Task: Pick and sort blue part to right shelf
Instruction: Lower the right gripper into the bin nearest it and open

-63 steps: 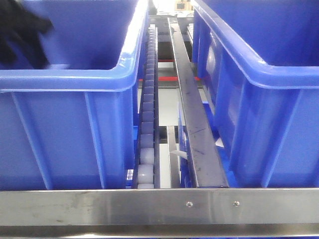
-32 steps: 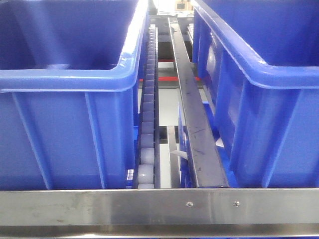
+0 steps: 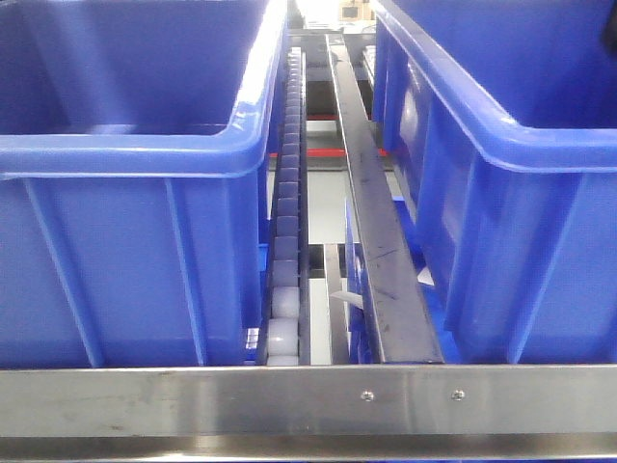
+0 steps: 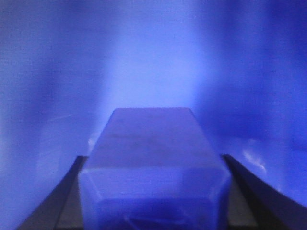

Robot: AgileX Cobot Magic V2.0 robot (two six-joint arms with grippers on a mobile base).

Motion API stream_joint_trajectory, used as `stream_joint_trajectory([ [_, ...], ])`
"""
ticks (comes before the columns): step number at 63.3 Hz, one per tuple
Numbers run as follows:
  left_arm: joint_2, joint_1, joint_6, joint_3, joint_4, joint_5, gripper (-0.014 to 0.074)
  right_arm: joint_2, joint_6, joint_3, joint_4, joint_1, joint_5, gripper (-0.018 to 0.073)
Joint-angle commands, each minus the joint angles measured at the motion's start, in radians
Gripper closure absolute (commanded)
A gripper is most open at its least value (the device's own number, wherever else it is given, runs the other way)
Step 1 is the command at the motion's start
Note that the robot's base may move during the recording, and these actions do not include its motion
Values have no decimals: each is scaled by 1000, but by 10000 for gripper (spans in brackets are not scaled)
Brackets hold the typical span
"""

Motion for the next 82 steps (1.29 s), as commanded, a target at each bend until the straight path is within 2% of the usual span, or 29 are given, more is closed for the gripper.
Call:
stream_joint_trajectory([
  [1, -53, -3, -3, -23, 6, -60, 473, 72, -40, -75, -9, -22, -59, 368],
  [17, -189, -3, -3, -23, 6, -37, 473, 324, -41, -146, -9, -27, -149, 368],
  [30, -230, -3, -3, -23, 6, 5, 473, 398, -41, -156, -13, -27, -152, 348],
  [34, -230, -3, -3, -23, 6, 11, 473, 399, -41, -156, -13, -27, -146, 266],
  [40, -230, -3, -3, -23, 6, 10, 473, 389, -41, -156, -14, -27, -141, 55],
  [44, -230, -3, -3, -23, 6, 10, 473, 377, -41, -156, -19, -27, -137, -60],
  [45, -230, -3, -3, -23, 6, 10, 473, 372, -42, -156, -21, -27, -136, -62],
  [54, -238, -3, -3, -25, 6, 18, 473, 299, -42, -156, -31, -27, -131, 8],
  [59, -261, -3, -1, -25, 17, 19, 473, 230, -42, -156, -31, -27, -119, 99],
  [61, -273, -3, -1, -25, 29, 21, 473, 203, -42, -156, -31, -27, -111, 146],
  [72, -319, -3, -1, -23, 77, 21, 473, 5, -42, -104, -31, -25, -87, 529],
  [82, -323, -3, -1, -23, 96, 21, 473, -218, -42, 54, -30, -25, -143, 526],
])
